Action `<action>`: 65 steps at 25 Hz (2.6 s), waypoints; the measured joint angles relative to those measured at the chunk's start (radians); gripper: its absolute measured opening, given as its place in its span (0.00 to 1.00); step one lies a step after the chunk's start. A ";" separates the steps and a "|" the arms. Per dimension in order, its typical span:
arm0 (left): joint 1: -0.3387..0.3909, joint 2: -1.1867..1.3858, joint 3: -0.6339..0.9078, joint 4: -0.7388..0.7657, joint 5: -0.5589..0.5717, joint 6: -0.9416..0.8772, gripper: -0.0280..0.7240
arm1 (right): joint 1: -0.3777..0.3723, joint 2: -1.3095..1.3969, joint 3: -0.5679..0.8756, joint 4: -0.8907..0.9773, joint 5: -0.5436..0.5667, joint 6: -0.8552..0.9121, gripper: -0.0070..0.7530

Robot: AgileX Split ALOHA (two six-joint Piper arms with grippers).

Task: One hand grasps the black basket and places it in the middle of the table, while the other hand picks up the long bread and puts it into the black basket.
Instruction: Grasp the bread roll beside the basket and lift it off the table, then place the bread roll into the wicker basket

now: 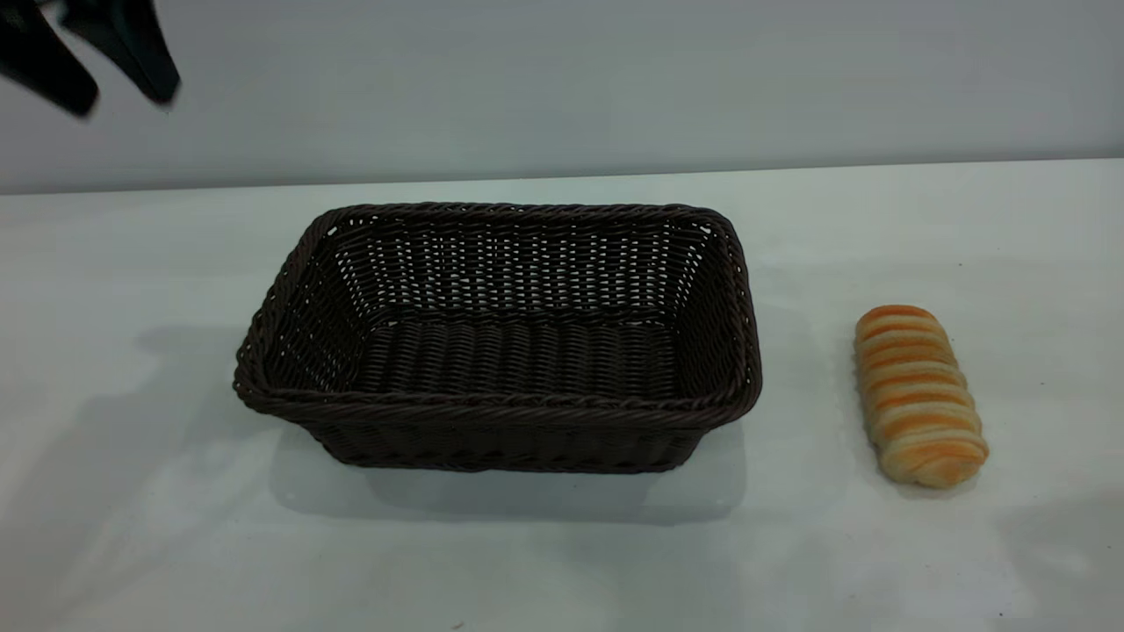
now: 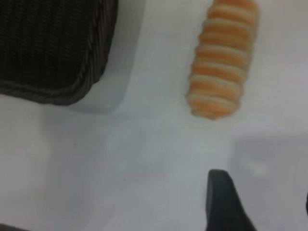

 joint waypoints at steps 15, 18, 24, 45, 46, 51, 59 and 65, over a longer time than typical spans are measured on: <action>0.000 -0.151 0.000 0.008 0.079 -0.002 0.76 | 0.167 0.740 -0.252 0.145 -0.368 -0.145 0.52; 0.000 -0.151 0.000 0.008 0.090 -0.002 0.76 | 0.167 0.828 -0.301 0.148 -0.382 -0.147 0.49; 0.000 -0.151 0.000 0.009 0.101 -0.002 0.76 | 0.167 0.878 -0.324 0.151 -0.385 -0.152 0.20; 0.000 -0.151 0.000 0.012 0.121 0.014 0.76 | 0.519 0.638 -0.524 0.243 -0.264 -0.152 0.07; 0.000 -0.151 0.000 0.012 0.122 0.015 0.76 | 0.528 0.655 -0.537 0.252 -0.266 -0.153 0.09; 0.000 -0.172 0.000 0.024 0.133 0.020 0.76 | 0.527 0.688 -0.548 0.270 -0.264 -0.153 0.27; 0.000 -0.366 0.000 0.120 0.249 0.003 0.76 | 0.497 0.612 -0.549 0.118 -0.107 -0.084 0.46; 0.000 -0.533 0.009 0.217 0.409 -0.031 0.76 | 0.358 0.409 -0.549 -0.308 0.197 0.274 0.46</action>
